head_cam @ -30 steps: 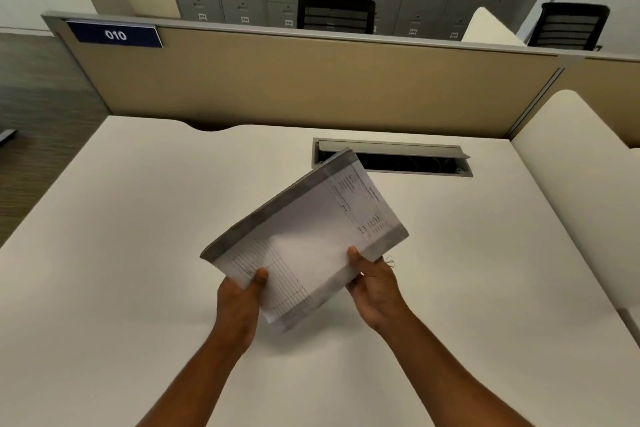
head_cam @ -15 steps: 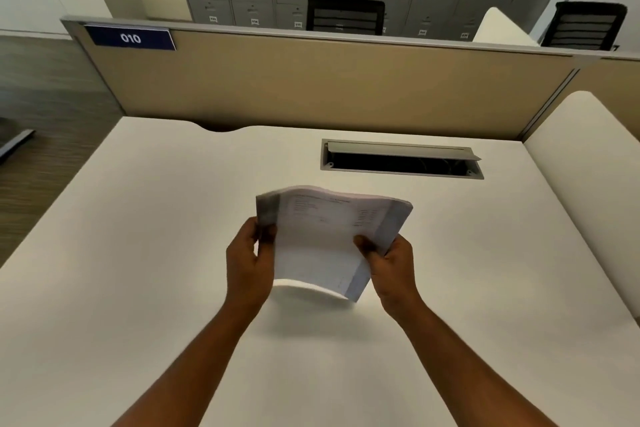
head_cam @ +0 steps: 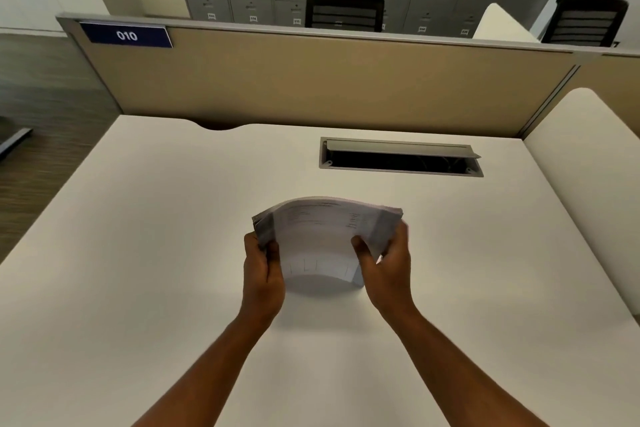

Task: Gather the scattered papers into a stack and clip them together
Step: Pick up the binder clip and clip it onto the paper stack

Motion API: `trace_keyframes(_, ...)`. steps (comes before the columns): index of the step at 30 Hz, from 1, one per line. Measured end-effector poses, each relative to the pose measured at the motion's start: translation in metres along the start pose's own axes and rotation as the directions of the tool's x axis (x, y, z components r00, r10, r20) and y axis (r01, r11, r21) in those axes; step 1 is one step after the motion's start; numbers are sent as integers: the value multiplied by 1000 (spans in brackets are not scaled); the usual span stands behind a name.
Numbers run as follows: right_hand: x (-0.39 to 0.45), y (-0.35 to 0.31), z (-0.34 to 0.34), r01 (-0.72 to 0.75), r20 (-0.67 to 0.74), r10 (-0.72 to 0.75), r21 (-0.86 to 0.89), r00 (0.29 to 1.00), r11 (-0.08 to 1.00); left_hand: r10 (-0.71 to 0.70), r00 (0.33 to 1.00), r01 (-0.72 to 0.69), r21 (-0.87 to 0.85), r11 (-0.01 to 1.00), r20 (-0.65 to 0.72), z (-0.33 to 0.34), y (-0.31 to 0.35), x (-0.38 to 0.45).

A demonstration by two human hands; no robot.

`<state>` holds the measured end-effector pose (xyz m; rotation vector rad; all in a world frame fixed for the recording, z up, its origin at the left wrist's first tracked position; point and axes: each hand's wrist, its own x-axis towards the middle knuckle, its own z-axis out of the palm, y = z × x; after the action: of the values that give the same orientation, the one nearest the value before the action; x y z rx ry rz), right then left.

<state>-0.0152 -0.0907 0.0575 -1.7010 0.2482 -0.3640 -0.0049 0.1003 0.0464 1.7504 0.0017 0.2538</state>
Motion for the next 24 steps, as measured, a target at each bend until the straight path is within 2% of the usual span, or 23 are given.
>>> trace_keyframes(2,4,-13,-6,240,-54,-247,-108,968,965,1,1000,-1,17,1000,14,0,1,1)
trace_keyframes(3,7,-17,-9,370,-47,-390,-234,919,899,-2,1000,2,29,1000,13,0,1,2)
trace_keyframes(5,15,-27,-15,551,68,-597,-480,799,683,-13,1000,13,44,999,5,-1,2,3)
trace_keyframes(6,17,-31,-16,579,120,-627,-546,770,605,-14,1000,14,48,999,3,-1,2,3)
trace_keyframes(8,18,-37,-17,572,142,-625,-592,768,568,-9,1000,9,43,999,11,0,3,4)
trace_keyframes(14,18,-37,-18,553,124,-609,-587,783,591,-17,1000,17,35,999,14,5,0,4)
trace_keyframes(16,15,-38,-16,550,89,-608,-544,789,634,-20,1000,20,46,999,18,4,-4,4)
trace_keyframes(18,14,-35,-14,489,17,-526,-397,850,777,-27,999,25,57,998,27,5,-6,6)
trace_keyframes(20,12,-26,-12,298,-7,-302,-160,953,941,-26,999,24,56,998,35,6,-4,7)
trace_keyframes(22,11,-9,-11,33,82,-31,-20,996,999,-26,999,25,47,999,26,6,-4,8)
trace_keyframes(24,10,8,-10,-94,109,103,-81,989,992,-41,999,41,29,999,20,8,-6,9)
